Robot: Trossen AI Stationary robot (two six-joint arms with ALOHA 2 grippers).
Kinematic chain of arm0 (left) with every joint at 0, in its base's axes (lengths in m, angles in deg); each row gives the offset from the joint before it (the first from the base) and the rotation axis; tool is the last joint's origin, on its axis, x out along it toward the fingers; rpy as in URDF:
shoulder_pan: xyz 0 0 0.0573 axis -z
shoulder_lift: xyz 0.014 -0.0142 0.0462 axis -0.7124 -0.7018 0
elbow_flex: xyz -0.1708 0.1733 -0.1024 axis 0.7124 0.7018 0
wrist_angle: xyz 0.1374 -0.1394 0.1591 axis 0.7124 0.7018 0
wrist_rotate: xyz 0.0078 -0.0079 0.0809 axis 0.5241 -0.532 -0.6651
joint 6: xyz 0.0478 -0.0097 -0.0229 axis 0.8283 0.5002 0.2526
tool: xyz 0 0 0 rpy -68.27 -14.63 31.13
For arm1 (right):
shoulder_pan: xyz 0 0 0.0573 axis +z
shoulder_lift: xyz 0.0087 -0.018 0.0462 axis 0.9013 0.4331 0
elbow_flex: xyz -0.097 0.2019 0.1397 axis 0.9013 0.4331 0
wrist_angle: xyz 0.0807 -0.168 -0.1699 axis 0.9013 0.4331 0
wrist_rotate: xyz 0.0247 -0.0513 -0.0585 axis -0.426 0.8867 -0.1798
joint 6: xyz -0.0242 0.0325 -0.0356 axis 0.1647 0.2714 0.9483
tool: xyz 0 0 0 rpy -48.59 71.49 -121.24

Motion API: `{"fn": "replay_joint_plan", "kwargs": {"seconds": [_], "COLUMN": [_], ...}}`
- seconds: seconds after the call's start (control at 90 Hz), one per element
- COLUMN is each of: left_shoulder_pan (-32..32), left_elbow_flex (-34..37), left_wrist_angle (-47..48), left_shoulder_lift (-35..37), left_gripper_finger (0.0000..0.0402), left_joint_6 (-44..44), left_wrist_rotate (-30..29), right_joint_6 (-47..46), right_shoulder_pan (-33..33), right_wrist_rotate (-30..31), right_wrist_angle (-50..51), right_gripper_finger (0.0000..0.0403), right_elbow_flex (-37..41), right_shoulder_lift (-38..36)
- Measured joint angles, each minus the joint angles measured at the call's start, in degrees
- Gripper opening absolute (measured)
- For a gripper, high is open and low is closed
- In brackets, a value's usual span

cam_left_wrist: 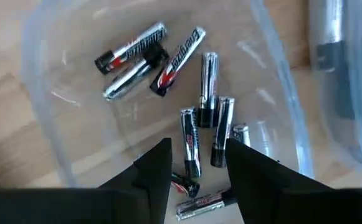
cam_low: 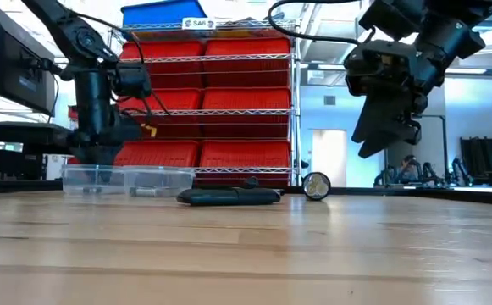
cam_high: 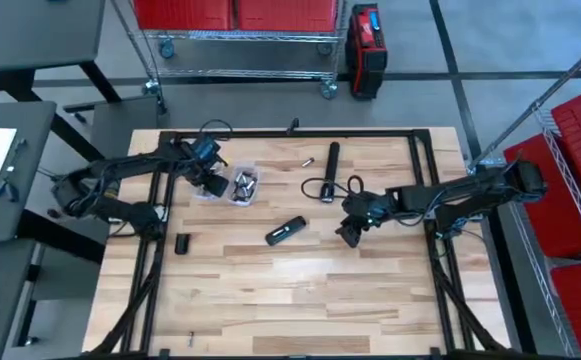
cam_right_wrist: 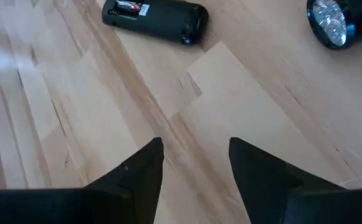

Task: Insert battery
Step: Insert the silver battery into the remote control battery compartment

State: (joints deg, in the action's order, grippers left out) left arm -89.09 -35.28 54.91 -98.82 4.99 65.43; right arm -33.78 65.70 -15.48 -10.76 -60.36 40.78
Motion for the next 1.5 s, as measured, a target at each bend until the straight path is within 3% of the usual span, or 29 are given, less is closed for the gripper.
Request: {"fn": "replay_joint_plan", "kwargs": {"seconds": [0.178, 0.322, 0.578, 0.733, 0.922, 1.2, 1.5], "left_shoulder_pan": [0.00, 0.02, 0.01, 0.02, 0.94, 1.18, 1.11], "left_elbow_flex": [-0.36, -0.37, -0.35, -2.15, -9.12, -19.20, -20.41], "left_wrist_angle": [-2.33, -1.57, -0.86, 2.54, 10.72, 15.72, 21.07], "left_shoulder_lift": [-6.70, -8.14, -8.08, -8.29, -8.25, -6.32, -6.45], "left_gripper_finger": [0.0127, 0.0121, 0.0040, 0.0035, 0.0001, 0.0000, 0.0002], "left_joint_6": [1.18, 1.14, 2.31, 2.92, 6.20, 9.35, 11.53], "left_wrist_rotate": [1.56, 1.57, 1.69, 1.50, 1.29, 0.22, -0.51], "right_joint_6": [-0.06, -2.89, -2.65, -2.40, -2.38, -2.33, -2.18], "right_shoulder_pan": [0.00, 0.27, 0.46, 0.42, 0.44, 0.42, 0.48], "right_wrist_rotate": [0.00, -0.02, 0.02, 0.04, -0.02, -0.04, -0.05], "right_wrist_angle": [0.02, 0.05, 0.26, 0.26, 0.37, 0.50, 0.50], "right_gripper_finger": [0.0175, 0.0175, 0.0175, 0.0175, 0.0175, 0.0175, 0.0175], "right_elbow_flex": [0.00, 0.00, -0.02, -0.02, -0.02, -0.02, -0.02], "right_shoulder_lift": [0.00, 0.00, 0.00, 0.02, 0.02, 0.02, 0.02]}}
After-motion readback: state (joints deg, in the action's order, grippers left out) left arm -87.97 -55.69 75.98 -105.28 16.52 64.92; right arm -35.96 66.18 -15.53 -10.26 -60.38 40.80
